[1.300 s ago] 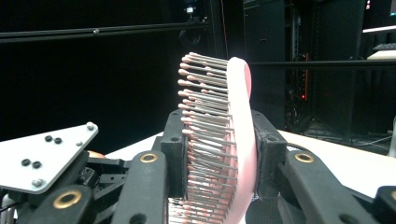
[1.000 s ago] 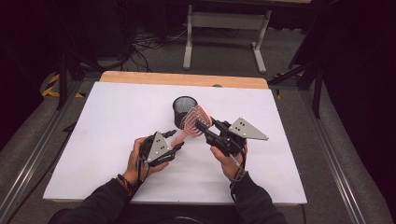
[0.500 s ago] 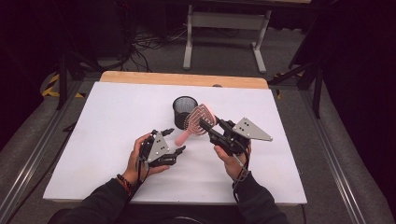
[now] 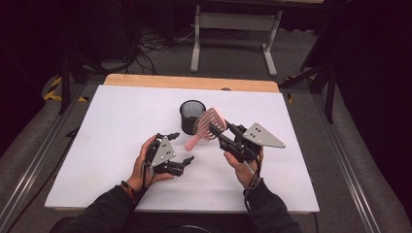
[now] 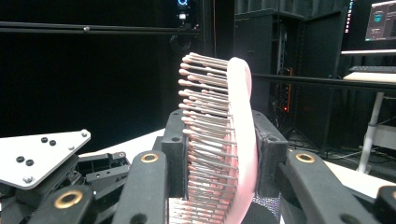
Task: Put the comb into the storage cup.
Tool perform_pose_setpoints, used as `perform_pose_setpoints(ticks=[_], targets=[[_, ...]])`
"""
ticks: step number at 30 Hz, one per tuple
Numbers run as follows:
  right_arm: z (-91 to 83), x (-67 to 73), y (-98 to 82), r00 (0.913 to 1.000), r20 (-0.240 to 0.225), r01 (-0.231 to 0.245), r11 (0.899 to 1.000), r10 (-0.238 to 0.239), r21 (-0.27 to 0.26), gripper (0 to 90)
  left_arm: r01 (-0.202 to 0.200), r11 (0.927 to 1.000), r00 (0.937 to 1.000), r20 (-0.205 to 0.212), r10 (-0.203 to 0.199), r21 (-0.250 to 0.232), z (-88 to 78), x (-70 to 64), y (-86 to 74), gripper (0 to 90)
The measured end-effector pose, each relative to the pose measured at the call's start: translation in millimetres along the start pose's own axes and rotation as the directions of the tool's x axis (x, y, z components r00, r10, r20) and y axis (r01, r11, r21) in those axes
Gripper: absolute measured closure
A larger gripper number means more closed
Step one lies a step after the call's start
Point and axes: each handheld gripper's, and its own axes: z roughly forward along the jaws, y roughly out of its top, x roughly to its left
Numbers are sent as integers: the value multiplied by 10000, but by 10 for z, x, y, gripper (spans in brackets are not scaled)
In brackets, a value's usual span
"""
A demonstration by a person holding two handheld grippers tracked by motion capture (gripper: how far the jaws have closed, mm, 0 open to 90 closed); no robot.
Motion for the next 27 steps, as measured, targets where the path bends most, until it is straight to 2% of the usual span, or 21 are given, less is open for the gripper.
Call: perform_pose_setpoints(ticks=[4, 7, 12, 19, 27], targets=[[-12, -3, 11, 10000, 30, 36, 10000, -36, -40, 640, 98, 9999, 10000, 17, -98, -57, -9, 11, -1, 57], [-20, -6, 15, 9999, 29, 130, 9999, -130, -46, 640, 136, 9998, 9998, 116, -135, -133, -19, 22, 1, 59], [-31, 12, 28, 9993, 95, 355, 9994, -354, -49, 640, 98, 9998, 9999, -72, -99, -156, -50, 47, 2, 54], [-47, 12, 37, 9988, 169, 469, 9989, -468, -29, 640, 151, 9997, 9999, -42, -152, -192, -113, 95, -9, 63], [-97, 1, 68, 9974, 286, 664, 9977, -661, -106, 640, -88, 9988, 9999, -55, 86, -485, -226, 144, 19, 74]])
